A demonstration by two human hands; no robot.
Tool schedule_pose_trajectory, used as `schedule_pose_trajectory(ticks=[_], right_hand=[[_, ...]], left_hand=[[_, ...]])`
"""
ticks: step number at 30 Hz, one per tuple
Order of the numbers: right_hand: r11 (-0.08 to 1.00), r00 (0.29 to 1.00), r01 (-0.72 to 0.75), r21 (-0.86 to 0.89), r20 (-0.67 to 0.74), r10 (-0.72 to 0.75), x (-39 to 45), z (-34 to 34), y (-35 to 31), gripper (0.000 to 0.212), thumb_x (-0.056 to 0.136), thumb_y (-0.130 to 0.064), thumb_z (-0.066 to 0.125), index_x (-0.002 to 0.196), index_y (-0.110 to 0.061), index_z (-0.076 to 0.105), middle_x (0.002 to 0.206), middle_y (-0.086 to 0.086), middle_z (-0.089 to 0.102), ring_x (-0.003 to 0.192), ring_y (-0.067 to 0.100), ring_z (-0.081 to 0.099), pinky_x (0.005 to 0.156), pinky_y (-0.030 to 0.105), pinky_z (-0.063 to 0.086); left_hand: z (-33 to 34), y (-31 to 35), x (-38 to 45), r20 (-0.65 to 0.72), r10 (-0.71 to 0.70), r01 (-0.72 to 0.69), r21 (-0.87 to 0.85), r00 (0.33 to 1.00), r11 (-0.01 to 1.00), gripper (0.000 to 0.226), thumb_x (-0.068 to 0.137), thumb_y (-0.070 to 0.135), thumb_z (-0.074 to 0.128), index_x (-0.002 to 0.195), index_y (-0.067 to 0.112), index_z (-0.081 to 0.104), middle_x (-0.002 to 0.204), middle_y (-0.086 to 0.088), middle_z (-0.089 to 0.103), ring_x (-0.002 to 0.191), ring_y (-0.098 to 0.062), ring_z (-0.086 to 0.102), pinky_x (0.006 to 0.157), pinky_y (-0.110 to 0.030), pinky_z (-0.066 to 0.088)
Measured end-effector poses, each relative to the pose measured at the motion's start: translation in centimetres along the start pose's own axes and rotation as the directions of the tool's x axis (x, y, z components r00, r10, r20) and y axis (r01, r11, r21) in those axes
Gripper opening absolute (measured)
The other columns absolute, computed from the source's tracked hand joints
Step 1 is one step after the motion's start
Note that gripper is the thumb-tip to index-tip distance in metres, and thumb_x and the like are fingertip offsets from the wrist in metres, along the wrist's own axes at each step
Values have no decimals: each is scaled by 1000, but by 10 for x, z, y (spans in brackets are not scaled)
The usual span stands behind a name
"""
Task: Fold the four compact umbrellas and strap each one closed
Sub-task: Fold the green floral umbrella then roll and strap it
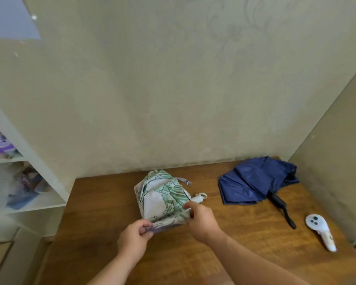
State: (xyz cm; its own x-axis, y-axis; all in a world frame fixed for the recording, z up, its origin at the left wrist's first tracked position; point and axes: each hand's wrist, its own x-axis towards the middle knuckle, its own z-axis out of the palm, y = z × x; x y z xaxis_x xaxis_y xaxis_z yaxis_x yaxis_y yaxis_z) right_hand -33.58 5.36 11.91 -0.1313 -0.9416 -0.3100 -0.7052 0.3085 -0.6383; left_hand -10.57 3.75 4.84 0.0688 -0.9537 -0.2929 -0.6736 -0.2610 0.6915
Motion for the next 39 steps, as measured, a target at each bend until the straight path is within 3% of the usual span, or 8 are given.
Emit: schedule_pose_trajectory(ticks=[6,10,15,21,26,29,34,39], right_hand=[[1000,1000,3,28,-24,-3,-3,5,5,31,95,-12,66,115,-36,67,100,-12,64,88,5,62,65,13,47],[1000,999,-13,13,-46,14,-4,8,15,23,93,-17,75,111,-30,73,97,-14,66,88,2,61,66,9,44],[995,996,-8,-98,-86,0,-7,23,30,20,96,-19,70,108,-34,74,91,-20,62,110,13,52,87,25,46],[997,992,77,-30,-95,-79,-13,28,36,12,96,-19,73,93,-30,73,93,-17,62,101,8,54,75,12,41],[984,986,100,-146,-116,-118,-18,34,60,7,95,-25,74,95,-32,75,103,-16,46,106,15,42,92,26,41],[894,970,241,-378,58,-237,-23,33,77,16,98,-38,67,113,-36,73,124,-15,44,117,19,41,95,36,47],[677,855,516,-525,368,-366,-11,58,76,75,87,-33,71,152,-35,34,158,0,31,141,31,30,109,54,43],[596,789,571,-564,577,-211,14,90,95,91,100,-40,58,165,-29,-5,173,2,-11,159,36,-10,127,61,11]], left_hand=[[0,-5,-7,9,108,-108,154,994,982,24,89,38,79,97,55,64,92,25,68,96,-10,66,90,-40,56],[0,-13,-9,-26,97,-91,173,995,981,16,90,45,77,83,53,67,81,29,65,95,-7,68,88,-38,55],[4,-16,-18,-52,217,-199,245,975,949,16,91,41,78,81,49,68,90,23,62,93,-11,62,80,-35,50],[20,-17,-23,32,446,-410,458,894,789,41,69,43,89,106,44,73,109,16,62,102,-16,60,83,-37,53],[28,-9,-22,136,498,-492,507,856,708,16,80,41,86,92,43,77,94,24,69,93,-12,61,82,-35,51],[30,-13,-23,199,505,-523,545,840,655,11,94,44,69,102,41,76,99,23,68,102,-11,58,94,-35,45],[38,-16,-20,272,468,-530,585,841,614,20,100,42,59,112,38,74,109,18,66,115,-14,52,104,-37,39],[57,-39,-18,463,411,-619,593,785,515,8,87,32,76,94,31,80,113,10,68,115,-18,61,104,-40,49]])
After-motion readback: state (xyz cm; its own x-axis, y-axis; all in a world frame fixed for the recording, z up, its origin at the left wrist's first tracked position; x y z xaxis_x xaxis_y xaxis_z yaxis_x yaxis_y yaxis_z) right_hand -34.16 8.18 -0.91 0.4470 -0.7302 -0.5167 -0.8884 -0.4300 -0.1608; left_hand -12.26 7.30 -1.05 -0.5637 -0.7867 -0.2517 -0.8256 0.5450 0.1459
